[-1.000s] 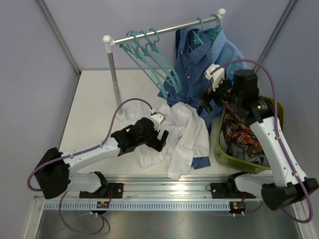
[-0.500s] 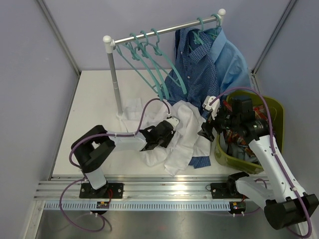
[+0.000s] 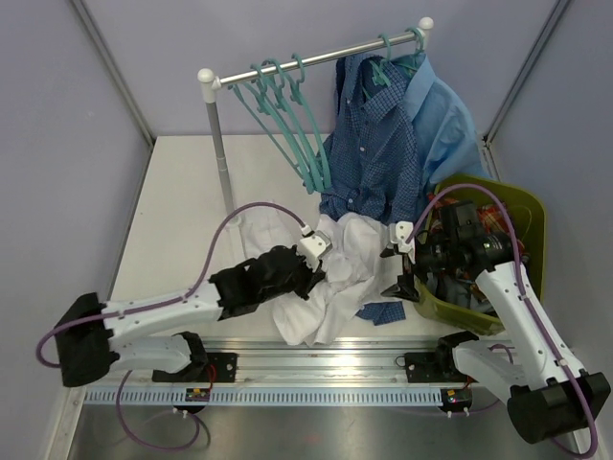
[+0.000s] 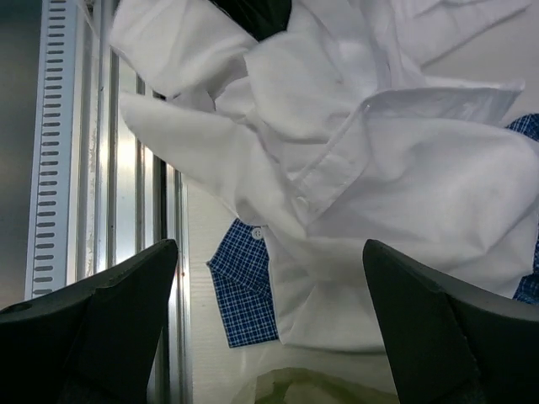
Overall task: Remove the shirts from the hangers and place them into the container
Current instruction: Place the shirt into the basket
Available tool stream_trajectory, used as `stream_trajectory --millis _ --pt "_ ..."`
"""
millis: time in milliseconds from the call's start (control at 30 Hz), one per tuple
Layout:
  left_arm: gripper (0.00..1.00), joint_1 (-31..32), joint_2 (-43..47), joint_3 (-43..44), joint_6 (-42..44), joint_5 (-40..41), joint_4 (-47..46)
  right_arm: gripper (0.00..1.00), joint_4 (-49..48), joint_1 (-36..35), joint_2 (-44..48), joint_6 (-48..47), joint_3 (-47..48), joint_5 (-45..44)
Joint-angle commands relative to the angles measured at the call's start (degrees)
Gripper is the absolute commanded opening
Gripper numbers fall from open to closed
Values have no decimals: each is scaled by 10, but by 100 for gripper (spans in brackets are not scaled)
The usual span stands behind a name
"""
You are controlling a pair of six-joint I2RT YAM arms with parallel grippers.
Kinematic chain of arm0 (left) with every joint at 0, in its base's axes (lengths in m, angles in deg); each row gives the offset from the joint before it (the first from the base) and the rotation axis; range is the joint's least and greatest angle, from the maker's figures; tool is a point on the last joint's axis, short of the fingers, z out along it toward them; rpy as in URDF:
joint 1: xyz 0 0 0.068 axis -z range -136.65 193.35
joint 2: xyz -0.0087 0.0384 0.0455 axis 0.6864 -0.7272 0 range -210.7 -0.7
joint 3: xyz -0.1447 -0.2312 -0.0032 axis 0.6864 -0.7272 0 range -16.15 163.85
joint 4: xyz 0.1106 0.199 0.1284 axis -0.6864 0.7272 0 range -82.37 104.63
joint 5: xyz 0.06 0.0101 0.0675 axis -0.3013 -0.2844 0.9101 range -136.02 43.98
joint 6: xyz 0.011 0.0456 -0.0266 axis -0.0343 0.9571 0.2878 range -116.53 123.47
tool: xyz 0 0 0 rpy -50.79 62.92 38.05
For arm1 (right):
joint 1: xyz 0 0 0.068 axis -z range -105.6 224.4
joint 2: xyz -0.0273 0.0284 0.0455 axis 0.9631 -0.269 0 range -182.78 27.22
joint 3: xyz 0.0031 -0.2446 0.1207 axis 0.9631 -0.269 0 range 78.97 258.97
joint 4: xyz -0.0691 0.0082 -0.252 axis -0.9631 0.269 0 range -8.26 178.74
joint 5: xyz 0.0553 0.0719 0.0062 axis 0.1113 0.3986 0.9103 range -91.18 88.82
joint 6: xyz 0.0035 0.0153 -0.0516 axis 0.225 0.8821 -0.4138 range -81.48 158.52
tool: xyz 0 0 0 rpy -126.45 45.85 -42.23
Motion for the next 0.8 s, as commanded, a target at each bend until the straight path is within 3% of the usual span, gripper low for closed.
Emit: stream_trajectory --millis 0,200,333,500,767 --pt "0 23 100 36 20 -44 -1 99 0 -3 -15 -39 34 75" --pt "0 30 163 122 29 -61 25 99 -60 -60 -45 54 84 92" --pt "0 33 143 196 43 -78 6 99 -89 -89 -74 134 161 96" --pt "0 34 93 304 50 -108 -60 99 -168 -112 -117 278 213 129" --pt "0 36 20 373 -8 -146 -211 99 -253 -122 -152 373 282 247"
